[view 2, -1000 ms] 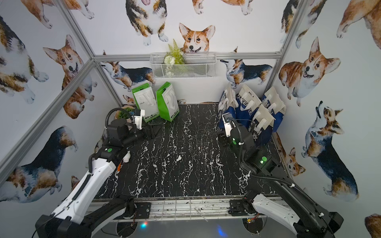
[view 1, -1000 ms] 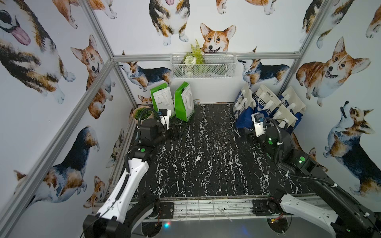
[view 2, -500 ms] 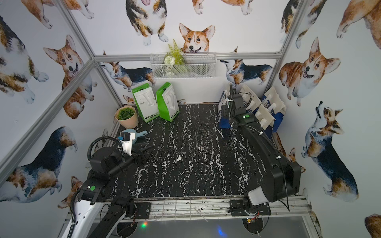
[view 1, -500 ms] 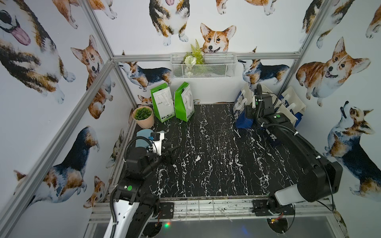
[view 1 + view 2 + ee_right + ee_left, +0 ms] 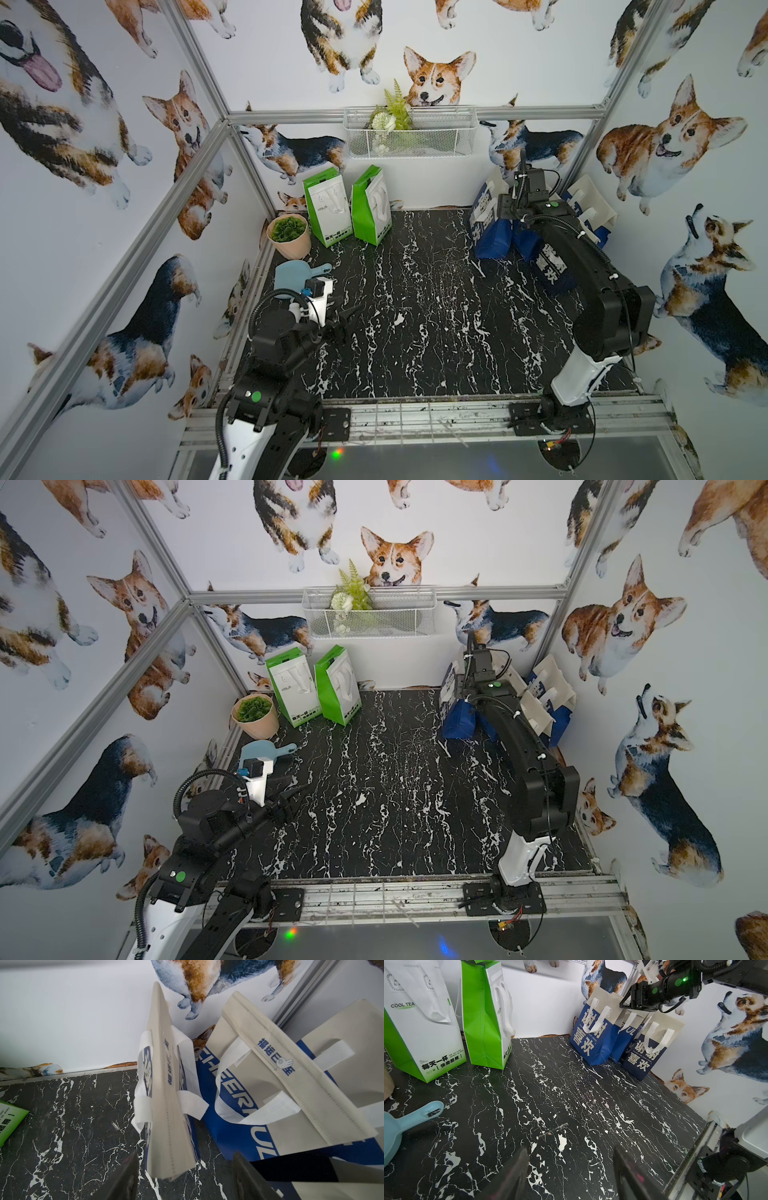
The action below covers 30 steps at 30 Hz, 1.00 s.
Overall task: Open the takeout bag
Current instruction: Move the takeout bag to the center of the board.
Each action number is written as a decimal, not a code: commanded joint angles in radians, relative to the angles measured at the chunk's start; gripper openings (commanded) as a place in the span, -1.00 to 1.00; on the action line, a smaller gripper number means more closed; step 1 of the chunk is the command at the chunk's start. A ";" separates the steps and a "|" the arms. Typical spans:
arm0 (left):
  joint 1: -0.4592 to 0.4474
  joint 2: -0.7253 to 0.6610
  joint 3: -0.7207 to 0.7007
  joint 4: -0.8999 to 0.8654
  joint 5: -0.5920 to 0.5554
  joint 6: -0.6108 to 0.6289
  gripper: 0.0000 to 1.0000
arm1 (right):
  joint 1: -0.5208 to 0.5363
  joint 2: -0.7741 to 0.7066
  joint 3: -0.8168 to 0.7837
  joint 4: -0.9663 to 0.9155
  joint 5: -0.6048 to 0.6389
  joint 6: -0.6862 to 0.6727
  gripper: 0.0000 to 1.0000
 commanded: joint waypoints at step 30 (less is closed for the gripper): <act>-0.001 0.003 -0.010 0.003 -0.012 0.016 0.27 | -0.013 -0.023 0.019 -0.134 -0.396 0.220 -1.00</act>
